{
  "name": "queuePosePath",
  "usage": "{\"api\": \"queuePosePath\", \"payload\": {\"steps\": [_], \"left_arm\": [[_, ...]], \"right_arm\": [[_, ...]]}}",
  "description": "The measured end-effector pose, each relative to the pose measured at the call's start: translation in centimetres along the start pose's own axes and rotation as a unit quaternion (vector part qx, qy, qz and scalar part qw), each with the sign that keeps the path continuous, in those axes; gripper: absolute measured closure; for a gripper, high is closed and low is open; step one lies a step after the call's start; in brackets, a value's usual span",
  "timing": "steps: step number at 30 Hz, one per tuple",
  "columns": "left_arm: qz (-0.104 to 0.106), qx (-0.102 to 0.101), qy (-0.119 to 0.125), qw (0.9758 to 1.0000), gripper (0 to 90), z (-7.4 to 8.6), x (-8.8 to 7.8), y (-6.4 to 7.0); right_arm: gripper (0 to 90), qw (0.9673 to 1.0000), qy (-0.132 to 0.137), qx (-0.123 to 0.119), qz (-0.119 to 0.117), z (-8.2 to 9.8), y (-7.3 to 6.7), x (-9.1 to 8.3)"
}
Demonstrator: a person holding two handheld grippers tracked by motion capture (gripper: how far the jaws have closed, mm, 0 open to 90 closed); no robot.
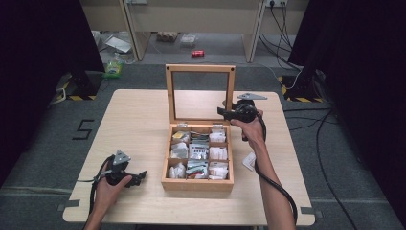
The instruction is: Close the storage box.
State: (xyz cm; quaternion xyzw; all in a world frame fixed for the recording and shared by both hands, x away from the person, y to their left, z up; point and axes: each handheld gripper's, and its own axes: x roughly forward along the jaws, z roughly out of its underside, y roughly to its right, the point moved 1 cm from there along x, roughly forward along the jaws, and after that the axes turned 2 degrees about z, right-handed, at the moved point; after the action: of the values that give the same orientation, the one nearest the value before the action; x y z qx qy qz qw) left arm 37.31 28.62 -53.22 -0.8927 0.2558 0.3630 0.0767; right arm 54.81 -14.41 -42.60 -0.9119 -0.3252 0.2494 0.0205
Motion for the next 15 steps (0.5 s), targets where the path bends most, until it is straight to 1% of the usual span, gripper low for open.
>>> {"api": "queuePosePath", "payload": {"steps": [2, 6, 10, 15], "left_arm": [[0.000, 0.001, 0.000, 1.0000, 0.0, 0.00, -0.01, -0.01], [0.000, 0.000, 0.000, 1.0000, 0.0, 0.00, 0.00, 0.00], [0.000, 0.000, 0.000, 1.0000, 0.0, 0.00, 0.00, 0.00], [0.000, 0.000, 0.000, 1.0000, 0.0, 0.00, 0.00, 0.00]], "right_arm": [[40.5, 1.0000, 0.002, 0.000, -0.003, -0.13, -0.08, 0.04], [42.0, 1.0000, -0.002, -0.008, 0.000, -0.38, -0.11, 0.09], [43.3, 1.0000, 0.000, -0.004, -0.001, -0.64, -0.06, 0.12], [47.6, 0.9999, -0.003, -0.011, 0.007, -0.86, -0.08, 0.00]]}}
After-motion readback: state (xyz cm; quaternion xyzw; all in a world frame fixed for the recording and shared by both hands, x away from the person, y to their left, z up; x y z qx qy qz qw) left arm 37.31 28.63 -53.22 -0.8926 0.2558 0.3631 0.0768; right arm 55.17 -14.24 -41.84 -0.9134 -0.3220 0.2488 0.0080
